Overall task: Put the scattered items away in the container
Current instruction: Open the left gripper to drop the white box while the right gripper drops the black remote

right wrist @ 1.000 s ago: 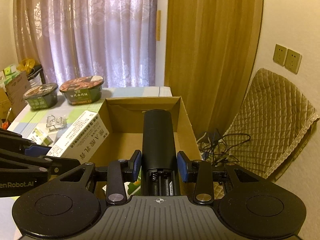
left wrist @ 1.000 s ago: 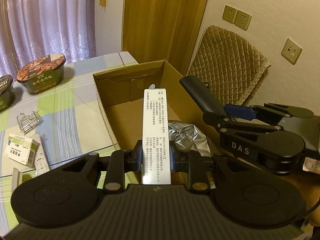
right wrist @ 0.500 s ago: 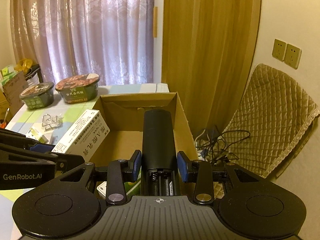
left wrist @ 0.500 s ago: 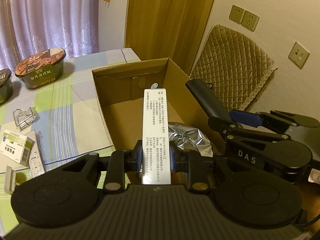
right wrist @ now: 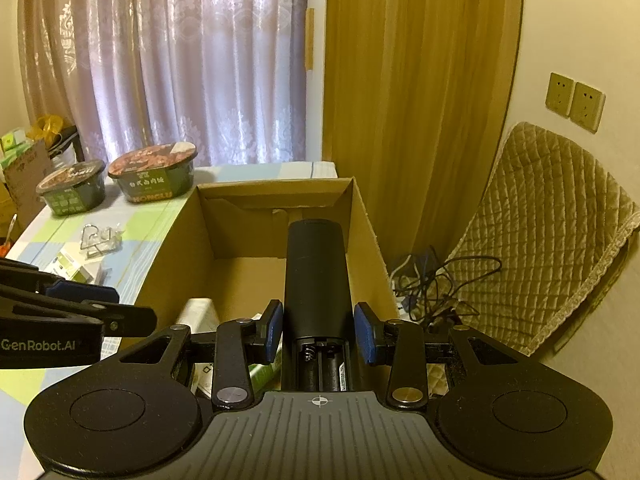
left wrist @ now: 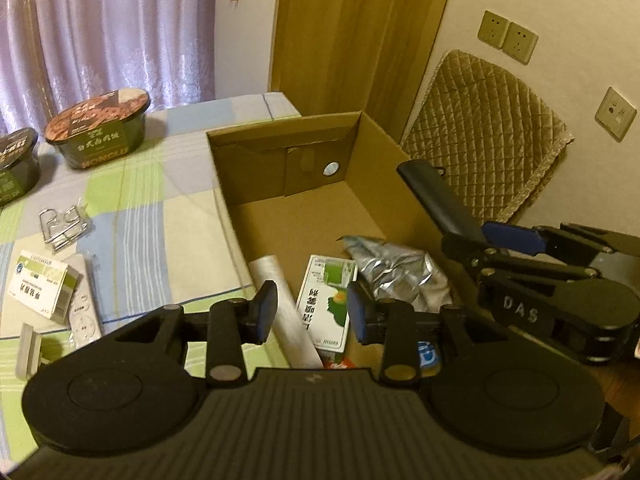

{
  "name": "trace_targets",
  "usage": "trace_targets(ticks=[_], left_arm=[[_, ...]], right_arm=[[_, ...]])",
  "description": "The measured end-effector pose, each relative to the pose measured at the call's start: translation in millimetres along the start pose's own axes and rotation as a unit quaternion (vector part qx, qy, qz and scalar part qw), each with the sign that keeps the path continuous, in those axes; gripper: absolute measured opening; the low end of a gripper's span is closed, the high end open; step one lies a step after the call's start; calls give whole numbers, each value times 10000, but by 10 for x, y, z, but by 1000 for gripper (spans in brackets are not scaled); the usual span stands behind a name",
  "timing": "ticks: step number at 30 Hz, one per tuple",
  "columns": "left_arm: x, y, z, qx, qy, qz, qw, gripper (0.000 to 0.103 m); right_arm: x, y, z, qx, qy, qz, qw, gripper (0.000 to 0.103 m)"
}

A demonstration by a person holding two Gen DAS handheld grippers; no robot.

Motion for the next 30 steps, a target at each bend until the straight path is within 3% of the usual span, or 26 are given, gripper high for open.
trace_targets(ticks=[30], left_arm=[[-98, 126, -52, -111, -47, 40, 9999, 32]], right_arm=[[49, 156, 63, -76, -28, 75, 9999, 41]])
Point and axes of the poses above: each gripper's, at about its wrist camera, not at the fingertips, and x roughly the way its jaws point, y to its left, z to its top, the point moved 9 cm from there along x, roughly the way its jaws point, and after that the axes turned 15 degrees about -y, right-handed, at the moved point
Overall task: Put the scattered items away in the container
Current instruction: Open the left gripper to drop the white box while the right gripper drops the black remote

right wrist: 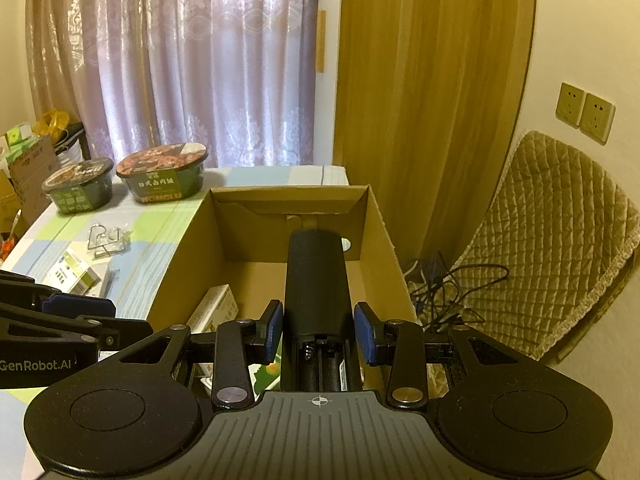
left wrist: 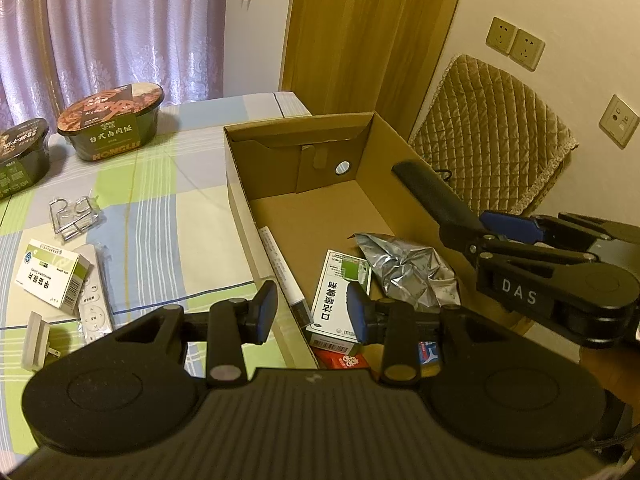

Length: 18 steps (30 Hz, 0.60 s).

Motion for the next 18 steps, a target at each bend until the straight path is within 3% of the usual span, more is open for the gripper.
trace_targets(ticks=[18], left_arm=[[-85, 126, -97, -92, 72, 48, 9999, 33]], right_arm=[[-110, -74, -147, 73, 102, -126, 9998, 41]])
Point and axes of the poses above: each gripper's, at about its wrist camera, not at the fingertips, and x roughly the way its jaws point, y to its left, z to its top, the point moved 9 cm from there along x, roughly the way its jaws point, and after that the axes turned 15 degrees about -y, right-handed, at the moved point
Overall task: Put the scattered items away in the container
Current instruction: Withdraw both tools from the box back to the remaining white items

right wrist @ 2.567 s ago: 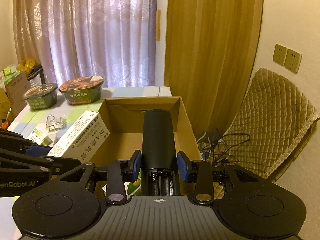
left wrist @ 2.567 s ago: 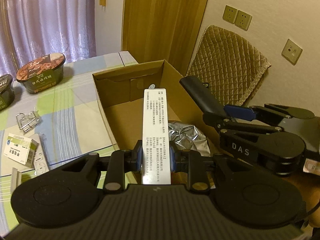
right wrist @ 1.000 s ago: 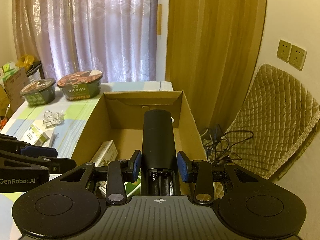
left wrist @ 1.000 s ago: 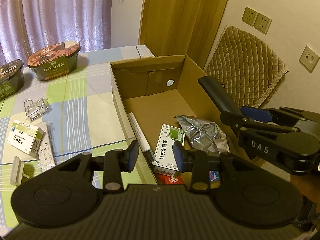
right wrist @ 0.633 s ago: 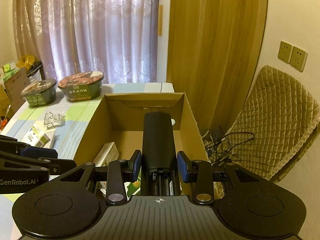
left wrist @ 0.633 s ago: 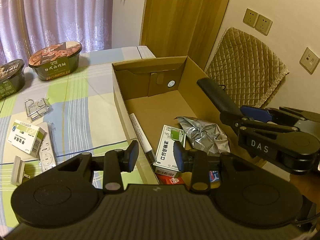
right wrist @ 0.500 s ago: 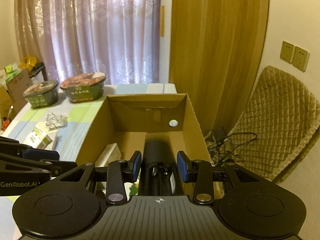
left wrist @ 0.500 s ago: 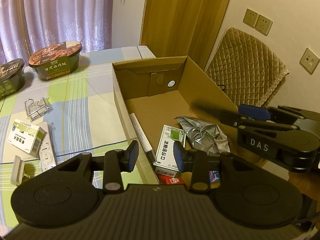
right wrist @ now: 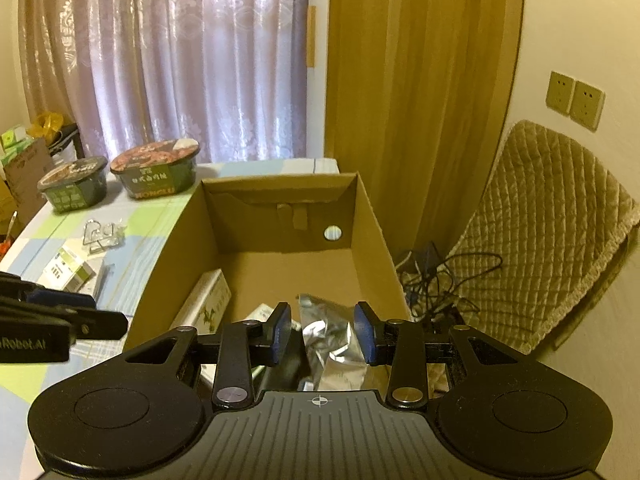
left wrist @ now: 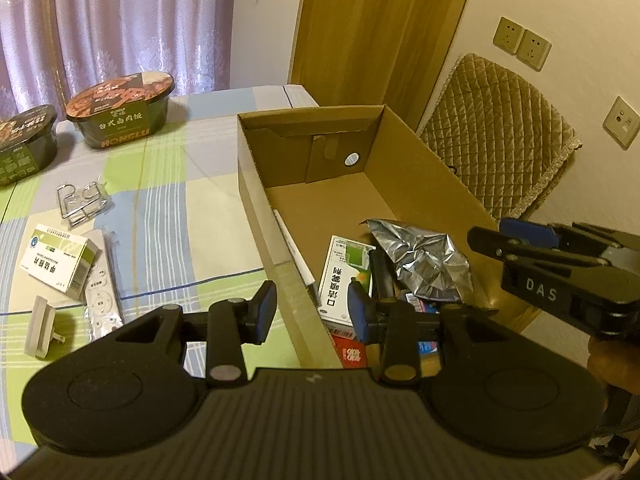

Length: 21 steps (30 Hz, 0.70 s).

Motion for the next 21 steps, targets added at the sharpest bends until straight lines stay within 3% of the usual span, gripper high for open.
trace_targets(ticks=[15, 16, 17, 18, 19, 21], left_arm=[[-438, 245, -77, -56, -57, 150, 9999, 39], [-483, 284, -93, -64, -52, 184, 9998, 39], [-533, 331, -114, -74, -47, 221, 9997, 40], [-589, 386, -144, -87, -38, 265, 9996, 43], [-640, 438, -173, -94, -29, 307, 9995, 45], [-758, 566, -249, -91, -12, 418, 9991, 56]], right_arm=[[-305, 247, -38, -45, 173, 66, 9998, 42], [-330, 275, -36, -52, 171, 70, 9998, 45], [-363, 304, -31, -56, 162, 71, 9998, 58], [-403, 328, -20, -44, 105, 51, 9999, 96], [-456, 360, 7, -42, -18, 22, 10000, 103], [-538, 464, 32, -125, -61, 120, 9998, 103]])
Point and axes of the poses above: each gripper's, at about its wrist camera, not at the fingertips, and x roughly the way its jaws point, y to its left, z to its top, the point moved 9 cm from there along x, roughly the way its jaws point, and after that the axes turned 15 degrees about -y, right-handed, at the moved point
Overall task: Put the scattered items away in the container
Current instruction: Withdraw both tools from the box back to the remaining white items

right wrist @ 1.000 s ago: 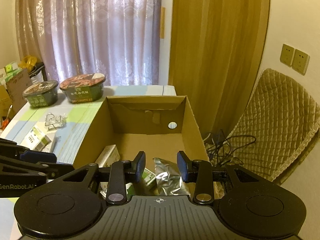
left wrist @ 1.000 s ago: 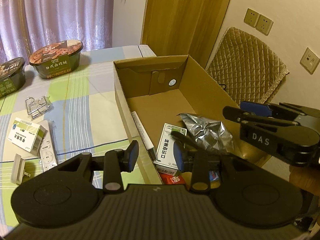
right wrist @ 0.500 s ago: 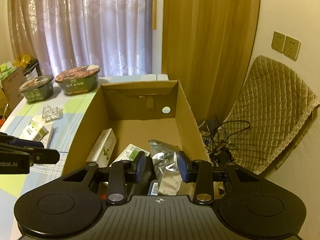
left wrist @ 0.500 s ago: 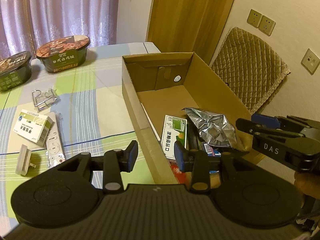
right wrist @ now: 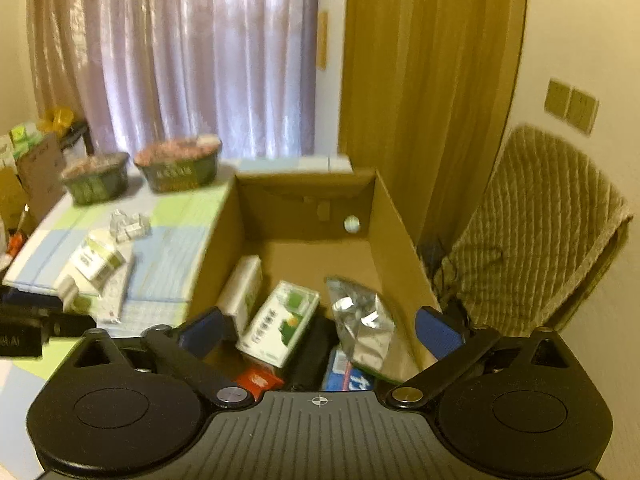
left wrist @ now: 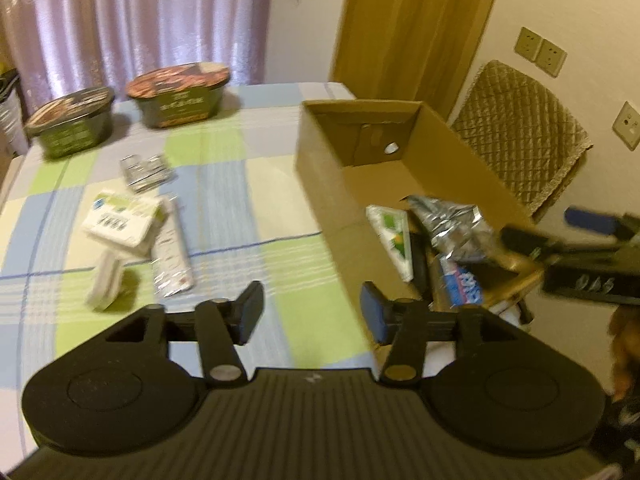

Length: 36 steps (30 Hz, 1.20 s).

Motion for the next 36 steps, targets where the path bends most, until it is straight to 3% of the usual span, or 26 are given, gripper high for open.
trace_targets(ticks=[5, 11, 16, 25, 36], left_arm=[[-293, 499, -262, -114, 126, 408, 9990, 64], [-666, 1114, -501, -232, 190, 957, 9950, 88], [-925, 1462, -610, -434, 141, 1223, 9914, 92], [-1165, 1794, -709, -908, 70, 1262, 9878, 96], [-908, 2026, -799, -1080, 169, 1200, 9867, 100]], right_arm=[[-146, 289, 18, -18, -21, 209, 9998, 103], [-300, 825, -8, -86, 23, 646, 9979, 103], [-415, 1299, -52, -275, 58, 1033, 9943, 103], [-394, 1851, -245, -604, 284, 1383, 9881, 103], [-129, 2084, -458, -753, 601, 1476, 9844, 103]])
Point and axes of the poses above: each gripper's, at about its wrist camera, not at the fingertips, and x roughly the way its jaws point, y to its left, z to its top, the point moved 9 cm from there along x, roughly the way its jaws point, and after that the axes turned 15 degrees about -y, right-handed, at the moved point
